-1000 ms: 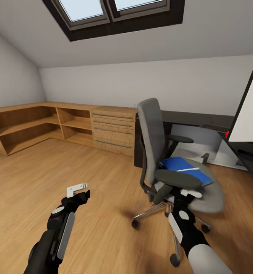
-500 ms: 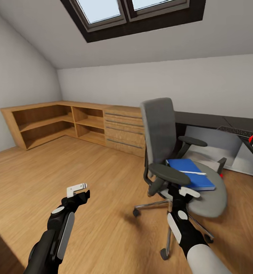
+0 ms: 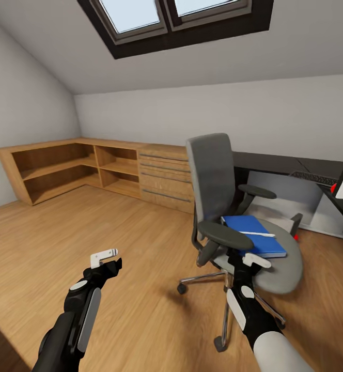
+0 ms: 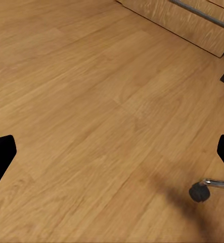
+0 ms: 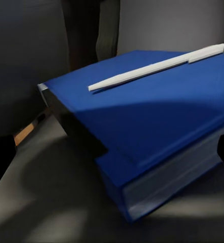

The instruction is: In the bedroom, organize the workspace by keeping the computer under the desk, ensuring the monitor is on the desk, placing the keyboard on the desk next to the monitor, placing the mouse on the desk next to the keyboard, moving the folder from the swivel chair onto the desk next to the mouse, stacking the notebook on top of the folder with the pen on top of the notebook, and positioning the swivel chair next to the desk.

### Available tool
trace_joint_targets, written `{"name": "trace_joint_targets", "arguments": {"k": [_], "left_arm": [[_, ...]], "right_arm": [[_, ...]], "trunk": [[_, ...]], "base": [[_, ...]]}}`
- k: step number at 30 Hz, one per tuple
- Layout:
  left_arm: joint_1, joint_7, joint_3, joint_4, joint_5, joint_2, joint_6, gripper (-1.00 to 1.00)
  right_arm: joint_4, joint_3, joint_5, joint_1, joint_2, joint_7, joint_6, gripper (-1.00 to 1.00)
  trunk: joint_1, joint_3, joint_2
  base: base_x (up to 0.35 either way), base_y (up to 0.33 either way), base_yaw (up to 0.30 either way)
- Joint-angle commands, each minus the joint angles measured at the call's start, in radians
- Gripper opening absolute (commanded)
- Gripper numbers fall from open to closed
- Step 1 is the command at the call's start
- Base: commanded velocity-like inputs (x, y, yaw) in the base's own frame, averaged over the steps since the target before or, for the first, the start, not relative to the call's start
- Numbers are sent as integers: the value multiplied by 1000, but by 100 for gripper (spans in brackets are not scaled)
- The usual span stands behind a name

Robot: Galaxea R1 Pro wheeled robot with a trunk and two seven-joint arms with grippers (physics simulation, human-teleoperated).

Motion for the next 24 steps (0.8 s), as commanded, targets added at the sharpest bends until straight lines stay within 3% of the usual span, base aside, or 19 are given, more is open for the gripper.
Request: {"name": "trace_joint_targets", "arguments": {"k": [1, 24], "left_arm": [[-1, 6, 1, -1, 9, 0, 4, 100], [-1, 6, 1, -1, 9, 0, 4, 100]], "right_arm": [[0, -1, -10, -1, 1, 4, -7, 100], [1, -4, -10, -1, -4, 4, -7, 100]], "trunk": [[0, -1, 0], [0, 0, 0]], "base": [[-63, 0, -39], [-121, 0, -4]]}}
